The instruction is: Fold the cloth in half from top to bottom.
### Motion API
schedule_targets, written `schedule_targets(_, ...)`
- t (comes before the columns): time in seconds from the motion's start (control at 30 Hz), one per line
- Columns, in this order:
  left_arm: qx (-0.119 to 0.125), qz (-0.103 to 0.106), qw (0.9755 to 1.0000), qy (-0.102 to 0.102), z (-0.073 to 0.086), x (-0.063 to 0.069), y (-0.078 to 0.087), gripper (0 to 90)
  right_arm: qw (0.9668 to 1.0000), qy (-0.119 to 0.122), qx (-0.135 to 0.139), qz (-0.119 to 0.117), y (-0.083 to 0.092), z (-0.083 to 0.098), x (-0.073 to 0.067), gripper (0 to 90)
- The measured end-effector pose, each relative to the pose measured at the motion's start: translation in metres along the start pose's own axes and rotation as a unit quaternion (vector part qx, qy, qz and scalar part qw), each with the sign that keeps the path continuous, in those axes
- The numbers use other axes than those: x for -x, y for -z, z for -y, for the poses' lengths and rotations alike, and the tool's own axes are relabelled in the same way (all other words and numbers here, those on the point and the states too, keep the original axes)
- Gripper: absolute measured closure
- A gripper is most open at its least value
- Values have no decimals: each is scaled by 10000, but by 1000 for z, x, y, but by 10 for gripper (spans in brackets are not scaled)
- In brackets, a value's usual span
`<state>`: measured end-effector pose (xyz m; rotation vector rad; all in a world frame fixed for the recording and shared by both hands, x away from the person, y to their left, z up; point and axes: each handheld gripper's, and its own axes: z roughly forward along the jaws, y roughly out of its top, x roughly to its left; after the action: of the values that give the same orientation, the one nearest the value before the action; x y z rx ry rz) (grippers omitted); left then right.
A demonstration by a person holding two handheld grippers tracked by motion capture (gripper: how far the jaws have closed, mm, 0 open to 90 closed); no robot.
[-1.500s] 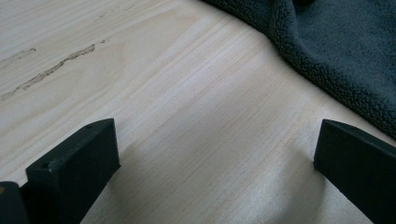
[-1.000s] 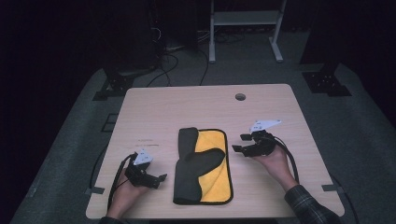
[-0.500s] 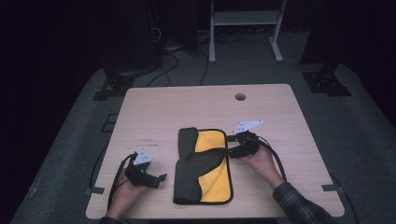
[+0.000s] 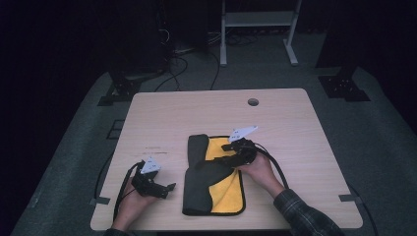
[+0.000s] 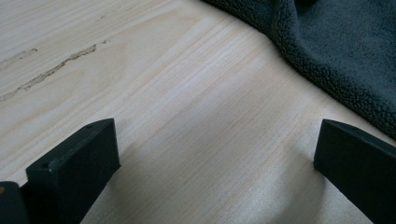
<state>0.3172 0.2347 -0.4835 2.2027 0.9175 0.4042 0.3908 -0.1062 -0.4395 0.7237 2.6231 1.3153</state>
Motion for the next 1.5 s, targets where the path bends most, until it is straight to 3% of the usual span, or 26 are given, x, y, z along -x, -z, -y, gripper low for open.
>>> schedule_targets(0.4, -12, -3, 10000, -16, 0, 0, 0, 0, 9995, 134, 17, -295, -28, -16, -16, 405)
schedule_targets(0.67, -17, -2, 10000, -19, 0, 0, 0, 0, 9976, 330, -79, -604, -47, -23, -33, 499)
schedule_targets(0.9, -21, 3, 10000, -14, 0, 0, 0, 0, 9965, 390, -253, -695, -61, -23, -39, 582)
schedule_targets(1.2, -22, -2, 10000, -17, 0, 0, 0, 0, 9952, 580, -595, -510, -78, -17, -40, 724)
schedule_targets(1.33, -21, -2, 10000, -16, 0, 0, 0, 0, 9952, 630, -597, -453, -79, -16, -41, 838)
schedule_targets(1.5, -21, -3, 10000, -15, 0, 0, 0, 0, 9963, 553, -463, -470, -72, -20, -40, 860)
